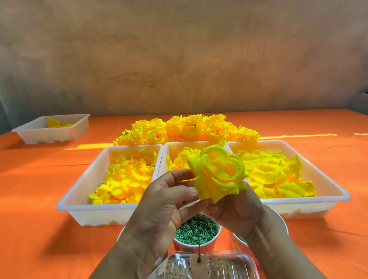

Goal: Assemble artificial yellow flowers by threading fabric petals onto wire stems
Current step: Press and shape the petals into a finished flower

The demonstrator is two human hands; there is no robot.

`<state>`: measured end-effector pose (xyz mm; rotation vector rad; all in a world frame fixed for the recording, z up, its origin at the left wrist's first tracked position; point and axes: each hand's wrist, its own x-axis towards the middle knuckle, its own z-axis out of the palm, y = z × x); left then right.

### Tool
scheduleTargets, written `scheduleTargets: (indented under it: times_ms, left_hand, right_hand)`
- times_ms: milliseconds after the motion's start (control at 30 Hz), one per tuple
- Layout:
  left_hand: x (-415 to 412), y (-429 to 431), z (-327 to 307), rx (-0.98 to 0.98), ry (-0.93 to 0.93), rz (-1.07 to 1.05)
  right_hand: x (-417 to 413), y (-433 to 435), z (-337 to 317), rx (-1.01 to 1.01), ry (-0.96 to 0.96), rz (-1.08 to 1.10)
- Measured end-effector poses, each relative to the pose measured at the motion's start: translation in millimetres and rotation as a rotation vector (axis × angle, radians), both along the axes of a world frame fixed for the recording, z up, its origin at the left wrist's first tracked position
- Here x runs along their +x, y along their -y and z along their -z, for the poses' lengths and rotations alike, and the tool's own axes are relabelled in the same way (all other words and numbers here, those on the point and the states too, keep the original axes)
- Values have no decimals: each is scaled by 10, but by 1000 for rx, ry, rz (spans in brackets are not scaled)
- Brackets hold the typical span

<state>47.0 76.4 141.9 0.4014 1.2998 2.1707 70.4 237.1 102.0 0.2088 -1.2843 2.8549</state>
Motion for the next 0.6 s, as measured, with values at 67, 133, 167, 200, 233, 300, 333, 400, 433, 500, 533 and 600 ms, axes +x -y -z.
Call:
scheduleTargets:
  times_ms: [67, 133, 167, 200, 233, 300, 333, 400, 433, 500, 533, 600]
  left_hand:
    - [-29, 31, -10, 39, 28, -49]
    - [-63, 52, -20, 49, 22, -54]
    - [-67, 53, -22, 30, 5, -51]
    - [-65, 43, -19, 0, -11, -46]
    - [-50, 32, -21, -38, -28, -43]
    - [-24, -3, -7, -107, -57, -28]
    - [-12, -22, 0, -133, -68, -22]
    - [3, -46, 12, -169, -87, -38]
    - [3, -56, 16, -181, -96, -60]
    - [-4, -62, 23, -193, -100, -94]
    - [-7, -59, 24, -198, -93, -105]
    - [-15, -53, 28, -207, -80, -110]
  right_hand:
    - [11, -23, 2, -59, 9, 38]
    - [12, -63, 27, -101, 45, 82]
    - [12, -65, 30, -120, 59, 91]
    - [12, -52, 20, -126, 67, 90]
    - [16, -35, 15, -121, 65, 87]
    - [-1, 9, -6, -87, 64, 69]
    - [-12, 26, -7, -73, 63, 60]
    - [-35, 21, 19, -60, 81, 72]
    - [-49, 10, 36, -55, 91, 94]
    - [-43, -1, 52, -45, 106, 131]
    - [-37, 2, 46, -35, 110, 138]
    - [-26, 12, 40, -26, 102, 136]
